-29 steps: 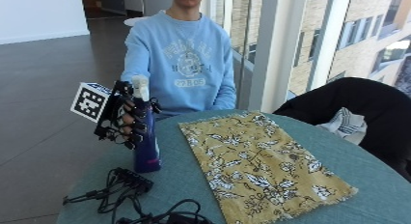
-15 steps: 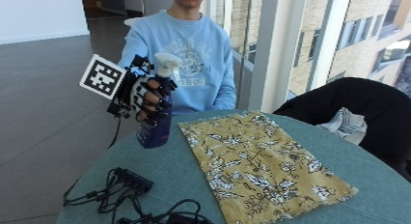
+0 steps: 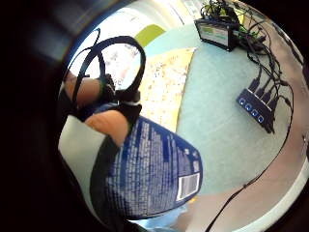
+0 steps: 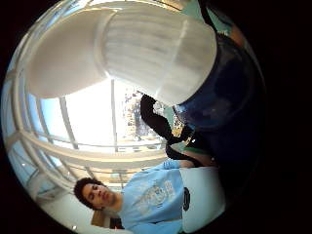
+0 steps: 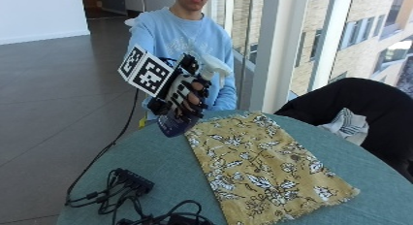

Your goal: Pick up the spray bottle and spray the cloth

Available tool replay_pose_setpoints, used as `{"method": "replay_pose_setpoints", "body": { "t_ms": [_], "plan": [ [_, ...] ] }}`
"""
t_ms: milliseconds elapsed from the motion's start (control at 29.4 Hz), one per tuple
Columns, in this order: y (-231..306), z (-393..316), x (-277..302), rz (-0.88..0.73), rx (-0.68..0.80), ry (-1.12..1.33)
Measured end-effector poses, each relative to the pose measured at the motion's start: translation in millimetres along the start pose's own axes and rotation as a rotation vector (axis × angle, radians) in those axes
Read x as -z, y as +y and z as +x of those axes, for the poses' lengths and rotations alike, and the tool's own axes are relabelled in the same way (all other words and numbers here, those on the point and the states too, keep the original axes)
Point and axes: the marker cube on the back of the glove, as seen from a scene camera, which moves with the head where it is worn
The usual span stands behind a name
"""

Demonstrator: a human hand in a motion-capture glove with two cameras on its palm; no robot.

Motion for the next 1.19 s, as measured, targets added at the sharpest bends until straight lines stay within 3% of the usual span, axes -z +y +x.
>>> {"method": "replay_pose_setpoints", "body": {
  "t_ms": [341,1192],
  "plan": [
    [-1.2,11.2,-32.9,-0.159,-0.124,-0.036],
    [0.3,7.1,-57.0,-0.278,-0.217,0.113]
  ]
}}
